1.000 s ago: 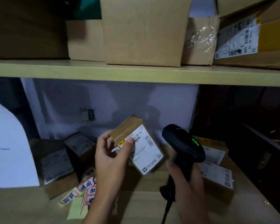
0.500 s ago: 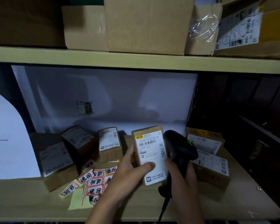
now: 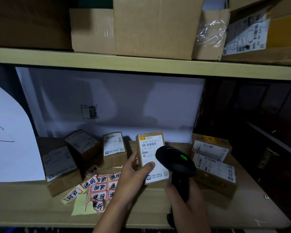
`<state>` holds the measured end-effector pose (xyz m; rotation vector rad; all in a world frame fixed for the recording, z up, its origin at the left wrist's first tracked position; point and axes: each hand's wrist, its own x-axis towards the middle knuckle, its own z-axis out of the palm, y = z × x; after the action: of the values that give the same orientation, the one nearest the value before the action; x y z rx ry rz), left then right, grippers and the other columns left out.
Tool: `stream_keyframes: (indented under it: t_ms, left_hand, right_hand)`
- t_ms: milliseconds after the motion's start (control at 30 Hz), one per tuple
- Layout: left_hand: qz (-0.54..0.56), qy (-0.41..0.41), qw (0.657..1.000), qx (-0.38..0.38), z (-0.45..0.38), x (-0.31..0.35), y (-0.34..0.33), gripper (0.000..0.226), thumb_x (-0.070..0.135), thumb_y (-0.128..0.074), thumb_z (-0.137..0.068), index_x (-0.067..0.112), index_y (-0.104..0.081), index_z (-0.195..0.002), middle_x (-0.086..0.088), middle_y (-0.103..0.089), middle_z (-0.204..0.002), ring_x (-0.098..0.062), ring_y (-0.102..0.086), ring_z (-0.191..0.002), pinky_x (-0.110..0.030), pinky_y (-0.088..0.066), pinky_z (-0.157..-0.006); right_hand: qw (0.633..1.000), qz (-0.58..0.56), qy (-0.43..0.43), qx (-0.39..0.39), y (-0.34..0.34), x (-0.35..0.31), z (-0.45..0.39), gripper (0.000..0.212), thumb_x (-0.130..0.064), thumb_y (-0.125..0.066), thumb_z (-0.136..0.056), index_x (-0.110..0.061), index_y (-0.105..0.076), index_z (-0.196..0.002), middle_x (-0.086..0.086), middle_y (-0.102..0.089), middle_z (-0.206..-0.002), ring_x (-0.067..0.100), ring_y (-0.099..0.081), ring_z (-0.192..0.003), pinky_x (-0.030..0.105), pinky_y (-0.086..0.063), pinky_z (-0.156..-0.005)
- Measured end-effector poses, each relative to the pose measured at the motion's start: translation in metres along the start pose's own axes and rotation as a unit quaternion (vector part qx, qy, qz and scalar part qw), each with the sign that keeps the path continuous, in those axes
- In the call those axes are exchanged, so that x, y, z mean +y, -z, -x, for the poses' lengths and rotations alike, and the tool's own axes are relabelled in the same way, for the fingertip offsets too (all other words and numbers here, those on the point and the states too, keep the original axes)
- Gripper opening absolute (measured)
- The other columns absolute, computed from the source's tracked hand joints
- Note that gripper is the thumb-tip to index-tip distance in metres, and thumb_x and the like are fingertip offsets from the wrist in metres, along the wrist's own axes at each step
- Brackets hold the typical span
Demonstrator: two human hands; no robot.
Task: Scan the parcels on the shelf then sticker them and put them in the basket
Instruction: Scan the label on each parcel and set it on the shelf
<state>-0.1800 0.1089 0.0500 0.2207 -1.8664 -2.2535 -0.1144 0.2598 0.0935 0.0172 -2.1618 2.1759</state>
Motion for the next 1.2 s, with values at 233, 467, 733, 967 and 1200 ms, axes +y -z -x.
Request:
stream_keyframes:
  t_ms: [233,467,733,967,1200]
  left_hand:
    - [-0.014,-0.002,1.0,0.005,0.0,0.002,-0.001,0.043,0.004,-0.074,-0.095,0.038,-0.069,-0.121,0.011,-0.083,-0.111,-0.009,-0.08,-0.1,-0.015,-0.058,-0.073]
    - [-0.019,-0.024,0.998,0.054,-0.005,0.002,0.006,0.05,0.015,-0.081,-0.092,0.028,-0.056,-0.134,0.009,-0.082,-0.112,-0.008,-0.079,-0.1,-0.016,-0.059,-0.073]
    - [-0.271,-0.053,0.955,0.109,-0.019,-0.002,0.009,0.031,0.052,-0.071,-0.091,0.032,-0.065,-0.113,0.017,-0.08,-0.11,-0.01,-0.075,-0.105,-0.039,-0.059,-0.096]
    - [-0.468,-0.16,0.857,0.144,-0.014,0.001,-0.012,0.039,0.043,-0.059,-0.103,0.023,-0.061,-0.135,-0.003,-0.068,-0.135,-0.026,-0.065,-0.12,-0.036,-0.052,-0.091]
    - [-0.399,-0.202,0.894,-0.001,-0.005,0.007,-0.086,0.036,0.034,-0.066,-0.102,0.023,-0.07,-0.136,0.006,-0.071,-0.135,-0.013,-0.064,-0.124,-0.016,-0.039,-0.092]
  right_hand:
    - [0.999,0.027,0.001,0.018,0.001,-0.005,0.005,0.016,-0.008,-0.074,-0.085,-0.022,-0.07,-0.091,-0.016,-0.066,-0.06,-0.007,-0.061,-0.058,0.004,-0.04,-0.05]
    - [0.999,0.011,-0.002,0.033,-0.002,0.001,0.002,0.031,-0.01,-0.075,-0.085,-0.026,-0.07,-0.11,-0.013,-0.071,-0.071,-0.006,-0.064,-0.065,0.003,-0.042,-0.051]
    - [0.999,-0.019,-0.035,0.03,-0.01,0.008,-0.008,0.037,-0.015,-0.072,-0.089,-0.028,-0.066,-0.124,-0.013,-0.07,-0.098,-0.026,-0.056,-0.068,0.002,-0.042,-0.058]
    - [0.994,-0.06,-0.067,0.064,0.008,0.014,-0.015,0.039,-0.01,-0.07,-0.09,-0.027,-0.062,-0.125,0.001,-0.068,-0.103,0.011,-0.061,-0.088,0.023,-0.041,-0.068]
    - [0.976,-0.083,-0.022,0.201,0.061,0.018,-0.034,0.045,-0.014,-0.068,-0.093,-0.04,-0.055,-0.128,-0.001,-0.065,-0.121,0.017,-0.061,-0.1,0.035,-0.045,-0.089]
